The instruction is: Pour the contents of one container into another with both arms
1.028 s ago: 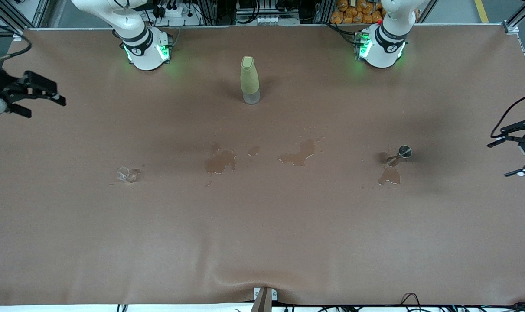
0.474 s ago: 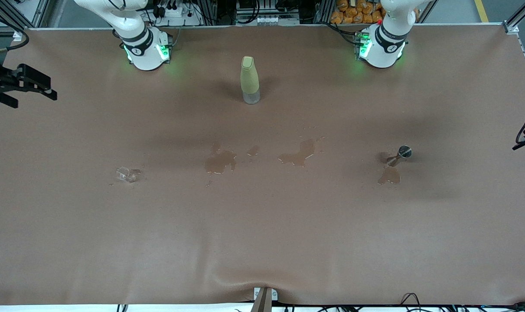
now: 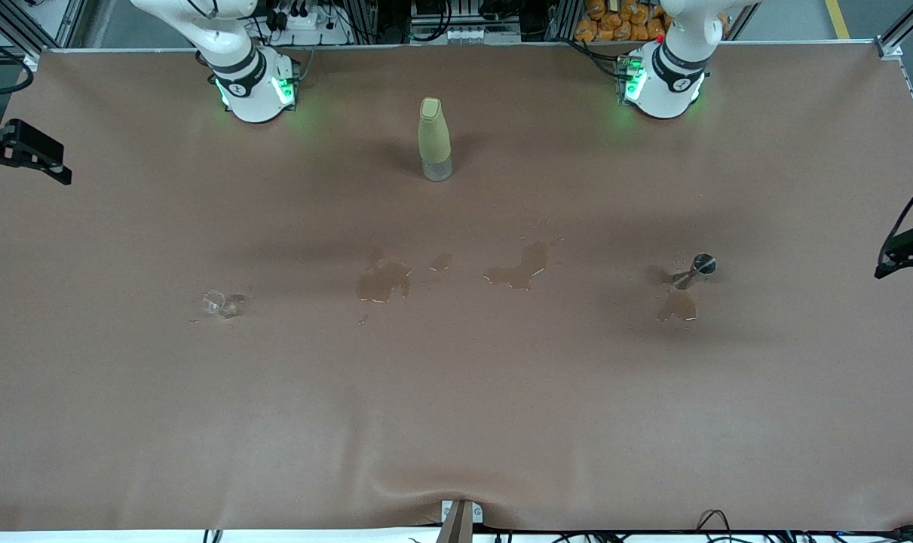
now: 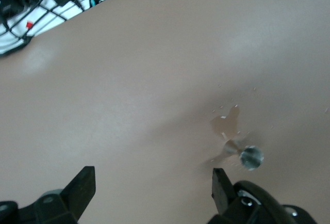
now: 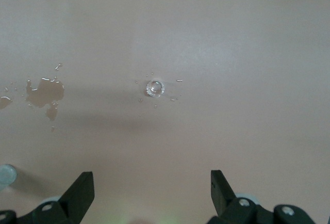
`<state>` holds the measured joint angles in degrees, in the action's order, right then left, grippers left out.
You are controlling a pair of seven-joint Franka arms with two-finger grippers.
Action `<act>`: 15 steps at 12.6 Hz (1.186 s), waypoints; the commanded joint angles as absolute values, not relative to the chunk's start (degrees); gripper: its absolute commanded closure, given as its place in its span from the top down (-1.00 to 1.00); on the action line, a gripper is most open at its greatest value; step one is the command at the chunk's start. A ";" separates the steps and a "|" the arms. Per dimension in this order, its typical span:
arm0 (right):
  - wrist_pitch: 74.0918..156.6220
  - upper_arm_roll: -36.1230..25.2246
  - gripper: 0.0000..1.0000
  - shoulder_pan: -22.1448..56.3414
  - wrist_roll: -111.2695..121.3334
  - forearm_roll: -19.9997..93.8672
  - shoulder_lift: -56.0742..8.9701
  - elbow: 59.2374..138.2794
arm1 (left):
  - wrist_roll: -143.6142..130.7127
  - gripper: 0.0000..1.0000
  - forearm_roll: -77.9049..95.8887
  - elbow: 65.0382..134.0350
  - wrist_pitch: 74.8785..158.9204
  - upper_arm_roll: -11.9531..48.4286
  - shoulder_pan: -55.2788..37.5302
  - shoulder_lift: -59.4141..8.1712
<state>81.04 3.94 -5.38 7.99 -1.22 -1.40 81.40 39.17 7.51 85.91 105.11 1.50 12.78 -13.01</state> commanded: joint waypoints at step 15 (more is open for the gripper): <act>82.70 2.37 1.00 -4.39 4.75 -1.67 -2.72 82.97 | -4.13 1.00 -1.85 83.58 97.65 1.14 0.70 -13.28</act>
<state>82.65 2.92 -5.06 5.17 -1.23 -3.27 82.35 -2.53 -0.75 84.45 98.76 1.30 0.54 -13.18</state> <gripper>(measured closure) 0.000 0.000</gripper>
